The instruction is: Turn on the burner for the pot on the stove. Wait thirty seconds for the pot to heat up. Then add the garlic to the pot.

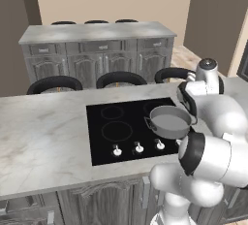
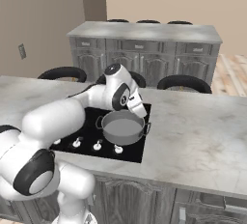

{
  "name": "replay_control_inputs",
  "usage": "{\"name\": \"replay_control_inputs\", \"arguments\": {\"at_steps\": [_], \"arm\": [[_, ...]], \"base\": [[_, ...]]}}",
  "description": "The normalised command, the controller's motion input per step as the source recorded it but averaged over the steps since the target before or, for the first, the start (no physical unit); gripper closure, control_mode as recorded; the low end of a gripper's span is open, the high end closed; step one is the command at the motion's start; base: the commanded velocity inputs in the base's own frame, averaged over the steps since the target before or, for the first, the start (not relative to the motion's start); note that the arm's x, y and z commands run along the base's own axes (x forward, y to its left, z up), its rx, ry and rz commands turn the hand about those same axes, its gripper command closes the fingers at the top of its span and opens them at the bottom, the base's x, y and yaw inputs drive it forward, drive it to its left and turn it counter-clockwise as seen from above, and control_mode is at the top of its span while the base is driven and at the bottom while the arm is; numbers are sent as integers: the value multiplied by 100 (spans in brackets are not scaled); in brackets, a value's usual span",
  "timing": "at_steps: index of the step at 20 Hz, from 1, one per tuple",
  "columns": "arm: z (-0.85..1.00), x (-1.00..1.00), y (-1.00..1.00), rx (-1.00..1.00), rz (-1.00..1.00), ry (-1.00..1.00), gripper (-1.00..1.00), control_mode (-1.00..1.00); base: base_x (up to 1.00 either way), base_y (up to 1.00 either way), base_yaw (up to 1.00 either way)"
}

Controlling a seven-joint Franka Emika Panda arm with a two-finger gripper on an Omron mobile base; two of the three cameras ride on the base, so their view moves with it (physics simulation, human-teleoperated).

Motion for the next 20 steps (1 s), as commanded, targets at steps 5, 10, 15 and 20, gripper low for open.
{"name": "replay_control_inputs", "arguments": {"at_steps": [5, 10, 15, 20], "arm": [[-4, -5, 33, 2, 0, 0, 100, -100], [0, 0, 33, 0, 0, 5, 100, -100], [1, -16, 43, 0, 0, 4, 100, -100], [-2, -19, 32, 1, 0, 0, 100, -100]], "base": [[0, 0, 0], [0, 0, 0], [0, 0, 0], [0, 0, 0]]}}
